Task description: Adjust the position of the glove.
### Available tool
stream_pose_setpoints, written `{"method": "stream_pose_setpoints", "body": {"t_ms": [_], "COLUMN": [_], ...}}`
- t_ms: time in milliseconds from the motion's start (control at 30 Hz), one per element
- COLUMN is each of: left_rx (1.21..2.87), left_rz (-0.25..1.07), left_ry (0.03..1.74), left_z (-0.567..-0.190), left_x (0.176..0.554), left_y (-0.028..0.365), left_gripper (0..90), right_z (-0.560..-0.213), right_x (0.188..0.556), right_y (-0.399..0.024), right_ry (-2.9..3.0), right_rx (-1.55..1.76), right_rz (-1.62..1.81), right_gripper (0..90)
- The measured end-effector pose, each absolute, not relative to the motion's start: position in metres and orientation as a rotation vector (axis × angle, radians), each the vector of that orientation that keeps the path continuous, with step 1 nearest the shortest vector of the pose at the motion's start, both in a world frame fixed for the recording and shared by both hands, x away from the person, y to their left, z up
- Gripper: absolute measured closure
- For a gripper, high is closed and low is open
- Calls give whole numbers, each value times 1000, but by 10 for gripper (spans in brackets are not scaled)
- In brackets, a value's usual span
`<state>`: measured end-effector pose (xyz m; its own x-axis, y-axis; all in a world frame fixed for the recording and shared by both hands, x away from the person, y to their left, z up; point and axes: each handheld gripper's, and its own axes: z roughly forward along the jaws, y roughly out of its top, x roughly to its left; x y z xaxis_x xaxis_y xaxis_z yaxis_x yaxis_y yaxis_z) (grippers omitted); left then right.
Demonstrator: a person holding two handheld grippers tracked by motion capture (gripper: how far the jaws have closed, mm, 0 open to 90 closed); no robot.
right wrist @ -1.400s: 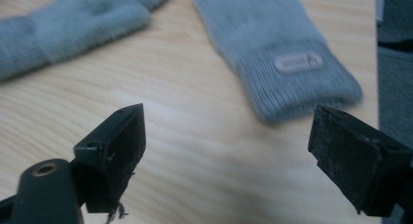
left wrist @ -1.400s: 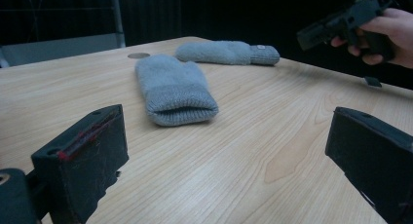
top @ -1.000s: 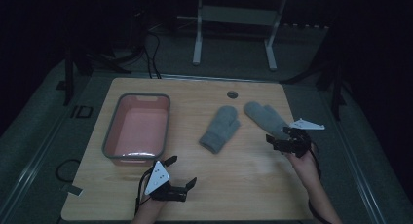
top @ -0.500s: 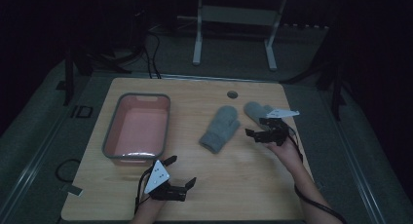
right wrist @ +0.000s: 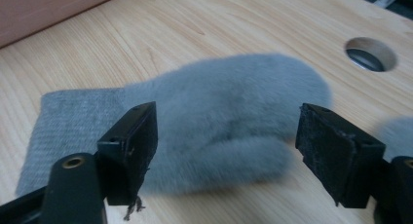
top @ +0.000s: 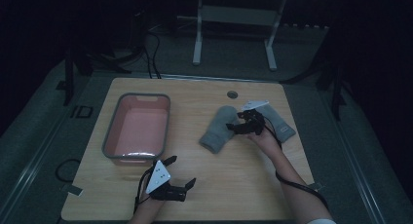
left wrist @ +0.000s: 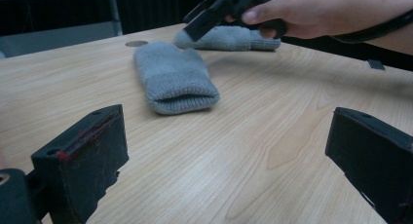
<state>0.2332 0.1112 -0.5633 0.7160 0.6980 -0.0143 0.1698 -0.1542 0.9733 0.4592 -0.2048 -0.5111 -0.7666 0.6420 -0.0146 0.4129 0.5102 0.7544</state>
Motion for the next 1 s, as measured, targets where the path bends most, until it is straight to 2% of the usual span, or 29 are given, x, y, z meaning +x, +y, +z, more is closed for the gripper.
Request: {"method": "stream_pose_setpoints", "body": {"t_ms": [500, 700, 867, 900, 933, 1000], "left_rx": [1706, 1695, 1698, 1699, 1702, 1704], "left_rz": [527, 521, 524, 523, 526, 527], "left_ry": [691, 703, 711, 709, 707, 708], "left_z": [-562, -561, -562, -562, -562, -562], "left_x": [232, 232, 231, 231, 231, 232], "left_y": [111, 113, 113, 113, 112, 112], "left_gripper": [20, 20, 20, 20, 20, 20], "right_z": [-530, -543, -543, -543, -542, -541], "right_x": [494, 499, 496, 496, 494, 494], "right_y": [-168, -161, -164, -164, -164, -163], "right_ry": [2539, 2583, 2589, 2589, 2593, 2591], "right_rx": [861, 837, 820, 820, 822, 829], "right_rz": [1021, 935, 940, 940, 938, 937], "right_gripper": [261, 341, 656, 656, 733, 754]}}
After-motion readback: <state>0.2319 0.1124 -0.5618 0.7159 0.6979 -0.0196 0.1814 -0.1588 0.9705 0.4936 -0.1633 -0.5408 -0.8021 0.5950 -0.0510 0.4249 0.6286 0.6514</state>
